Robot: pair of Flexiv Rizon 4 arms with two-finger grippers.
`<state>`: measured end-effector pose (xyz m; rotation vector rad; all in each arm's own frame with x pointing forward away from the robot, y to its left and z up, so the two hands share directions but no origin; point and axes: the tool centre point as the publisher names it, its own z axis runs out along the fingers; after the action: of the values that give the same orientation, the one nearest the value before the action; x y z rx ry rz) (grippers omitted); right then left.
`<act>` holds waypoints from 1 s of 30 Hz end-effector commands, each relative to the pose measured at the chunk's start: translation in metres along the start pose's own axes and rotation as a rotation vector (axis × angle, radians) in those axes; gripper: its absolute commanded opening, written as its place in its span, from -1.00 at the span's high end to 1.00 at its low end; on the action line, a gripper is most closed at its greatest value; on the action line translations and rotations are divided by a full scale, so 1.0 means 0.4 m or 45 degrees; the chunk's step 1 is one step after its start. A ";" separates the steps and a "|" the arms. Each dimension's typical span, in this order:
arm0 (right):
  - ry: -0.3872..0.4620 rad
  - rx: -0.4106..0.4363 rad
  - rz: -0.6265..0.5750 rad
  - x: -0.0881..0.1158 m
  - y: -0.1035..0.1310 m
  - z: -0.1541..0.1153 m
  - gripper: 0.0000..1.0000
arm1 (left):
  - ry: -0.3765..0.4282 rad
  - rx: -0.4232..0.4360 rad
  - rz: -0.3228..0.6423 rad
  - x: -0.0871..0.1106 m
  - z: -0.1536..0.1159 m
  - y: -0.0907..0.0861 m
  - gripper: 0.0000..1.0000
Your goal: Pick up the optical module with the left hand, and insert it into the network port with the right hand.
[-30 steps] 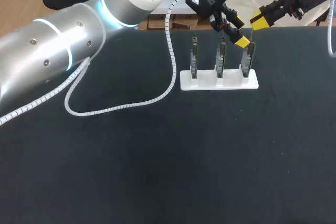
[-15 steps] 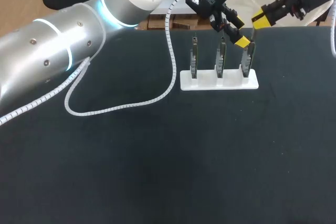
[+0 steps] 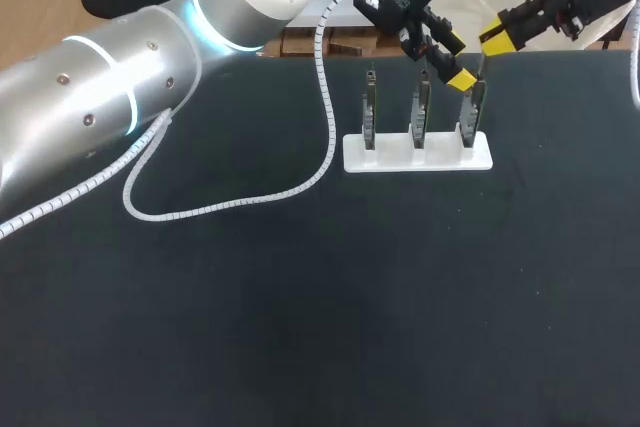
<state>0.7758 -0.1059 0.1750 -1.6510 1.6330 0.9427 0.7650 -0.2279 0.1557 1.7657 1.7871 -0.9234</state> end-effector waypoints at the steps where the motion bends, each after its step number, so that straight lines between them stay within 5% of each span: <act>1: 0.010 0.009 -0.014 0.002 0.005 0.003 1.00 | 0.005 0.007 0.001 -0.003 0.001 0.008 -1.00; 30: 0.002 0.010 -0.025 0.006 -0.002 0.006 1.00 | 0.005 0.007 0.001 -0.003 0.001 0.008 -1.00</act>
<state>0.7775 -0.1054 0.1730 -1.6617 1.6197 0.9255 0.7650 -0.2279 0.1556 1.7657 1.7871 -0.9235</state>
